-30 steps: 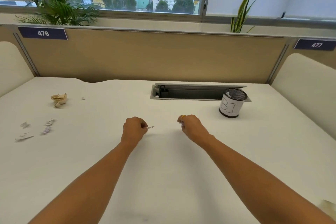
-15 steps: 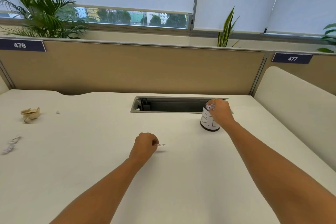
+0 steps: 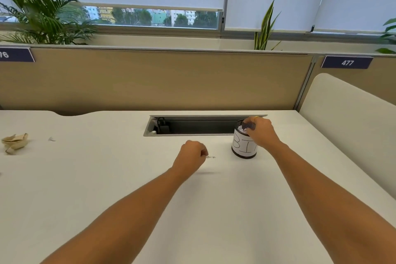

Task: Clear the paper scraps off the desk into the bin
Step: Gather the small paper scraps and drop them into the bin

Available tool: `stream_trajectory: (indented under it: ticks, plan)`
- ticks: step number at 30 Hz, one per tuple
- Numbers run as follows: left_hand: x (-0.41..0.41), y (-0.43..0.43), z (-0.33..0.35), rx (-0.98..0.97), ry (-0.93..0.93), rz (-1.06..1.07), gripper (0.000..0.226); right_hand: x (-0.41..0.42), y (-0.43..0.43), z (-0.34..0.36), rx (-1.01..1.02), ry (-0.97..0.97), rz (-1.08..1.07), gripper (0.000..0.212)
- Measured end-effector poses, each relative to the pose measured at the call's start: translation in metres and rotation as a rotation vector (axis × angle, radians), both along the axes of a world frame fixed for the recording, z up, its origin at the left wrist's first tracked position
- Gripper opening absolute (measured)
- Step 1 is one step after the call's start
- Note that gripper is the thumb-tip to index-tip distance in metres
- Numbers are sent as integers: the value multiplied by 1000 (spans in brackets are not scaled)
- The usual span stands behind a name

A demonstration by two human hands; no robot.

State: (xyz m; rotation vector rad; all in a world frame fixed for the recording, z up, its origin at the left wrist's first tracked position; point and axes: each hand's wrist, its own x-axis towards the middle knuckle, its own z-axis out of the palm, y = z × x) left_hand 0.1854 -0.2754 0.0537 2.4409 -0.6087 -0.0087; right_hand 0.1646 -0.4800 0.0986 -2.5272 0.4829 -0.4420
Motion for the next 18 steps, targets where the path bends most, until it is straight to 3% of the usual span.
stream_trajectory:
  ticks: [10,18]
  plan:
    - [17,-65,52,-188,-82,23,17,-11,-11,-13,152,-425,-145,28]
    - [27,-115,60,-241,-7,-13,13,-24,-19,-46,243,-507,-312,22]
